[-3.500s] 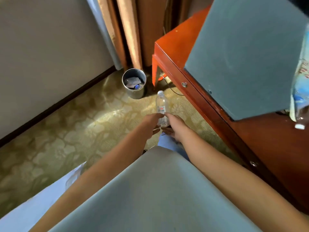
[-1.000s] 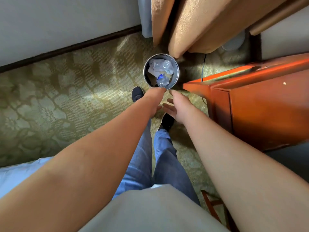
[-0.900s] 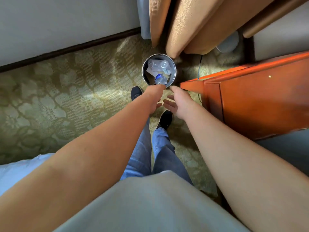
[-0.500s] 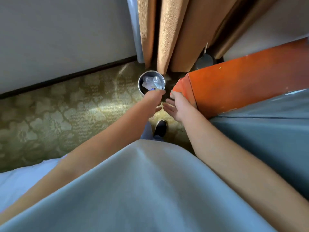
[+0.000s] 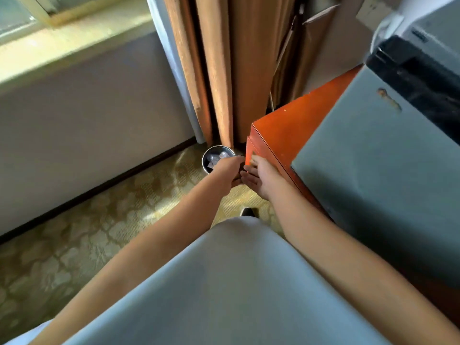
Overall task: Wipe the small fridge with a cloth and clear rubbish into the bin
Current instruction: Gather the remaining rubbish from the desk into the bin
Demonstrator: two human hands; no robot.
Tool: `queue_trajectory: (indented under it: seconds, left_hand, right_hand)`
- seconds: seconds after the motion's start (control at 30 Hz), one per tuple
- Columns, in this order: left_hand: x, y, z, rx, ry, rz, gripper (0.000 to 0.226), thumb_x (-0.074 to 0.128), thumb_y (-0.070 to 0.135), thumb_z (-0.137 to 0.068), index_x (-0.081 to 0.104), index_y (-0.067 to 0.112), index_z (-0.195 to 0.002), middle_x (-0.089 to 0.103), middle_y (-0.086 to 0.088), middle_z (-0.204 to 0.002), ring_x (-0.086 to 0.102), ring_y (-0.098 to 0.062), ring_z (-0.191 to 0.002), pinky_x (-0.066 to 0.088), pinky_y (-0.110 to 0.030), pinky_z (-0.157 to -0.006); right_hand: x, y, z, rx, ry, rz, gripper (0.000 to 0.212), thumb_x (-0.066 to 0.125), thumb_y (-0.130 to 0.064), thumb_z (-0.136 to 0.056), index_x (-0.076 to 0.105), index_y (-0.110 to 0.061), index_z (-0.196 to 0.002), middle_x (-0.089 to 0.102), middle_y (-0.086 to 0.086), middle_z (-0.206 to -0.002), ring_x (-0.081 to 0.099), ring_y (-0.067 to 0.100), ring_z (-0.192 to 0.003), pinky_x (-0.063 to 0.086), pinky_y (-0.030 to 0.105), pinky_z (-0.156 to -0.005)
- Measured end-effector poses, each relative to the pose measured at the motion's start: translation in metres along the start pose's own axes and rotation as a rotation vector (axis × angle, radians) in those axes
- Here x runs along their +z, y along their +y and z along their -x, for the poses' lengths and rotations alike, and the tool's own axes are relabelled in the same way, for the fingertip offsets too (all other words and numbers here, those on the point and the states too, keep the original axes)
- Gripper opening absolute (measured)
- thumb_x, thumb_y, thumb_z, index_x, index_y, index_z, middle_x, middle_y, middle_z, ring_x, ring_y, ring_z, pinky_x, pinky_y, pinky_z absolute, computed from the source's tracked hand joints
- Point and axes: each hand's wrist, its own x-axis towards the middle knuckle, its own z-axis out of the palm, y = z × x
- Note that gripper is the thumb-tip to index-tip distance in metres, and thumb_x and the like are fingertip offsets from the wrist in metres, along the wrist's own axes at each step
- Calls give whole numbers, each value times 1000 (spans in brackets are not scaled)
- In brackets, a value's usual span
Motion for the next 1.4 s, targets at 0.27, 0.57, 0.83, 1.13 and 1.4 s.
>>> queue_trajectory:
  seconds: [0.27,0.57,0.83,1.13,1.4]
  left_hand:
    - [12,-143,65,-88,-132,-68,9,60,26,-97,61,17,-98,56,-3,-89,57,-22,-88,48,-34,-83]
    - [63,-163,120,53,-254,-136,12,61,25,-97,60,18,-107,59,-3,-116,60,-24,-112,56,-35,-91]
    - [133,-197,146,25,-397,-364,9,55,23,-99,61,19,-93,61,0,-97,62,-18,-90,56,-34,-87]
    - [233,-227,169,-5,-542,-519,13,54,19,-97,66,14,-99,69,-5,-91,62,-17,-77,52,-29,-71]
    - [360,-255,192,-7,-561,-690,20,50,22,-102,58,19,-85,60,2,-82,54,-13,-70,43,-27,-65]
  right_hand:
    - [-82,124,73,30,113,-93,31,55,-35,-99,60,-14,-121,69,7,-114,65,21,-83,55,27,-64]
    - [-156,157,131,-79,236,-334,33,58,-31,-99,60,-9,-123,68,11,-116,66,25,-88,58,32,-66]
    - [-228,164,162,-119,381,-509,15,54,-26,-101,59,-13,-105,65,7,-102,64,23,-95,56,32,-77]
    - [-321,165,169,-134,445,-700,14,56,-27,-100,62,-14,-104,71,6,-97,70,17,-83,57,38,-90]
    - [-448,153,167,-109,467,-826,23,60,-25,-99,63,-12,-118,72,7,-105,71,21,-94,59,36,-78]
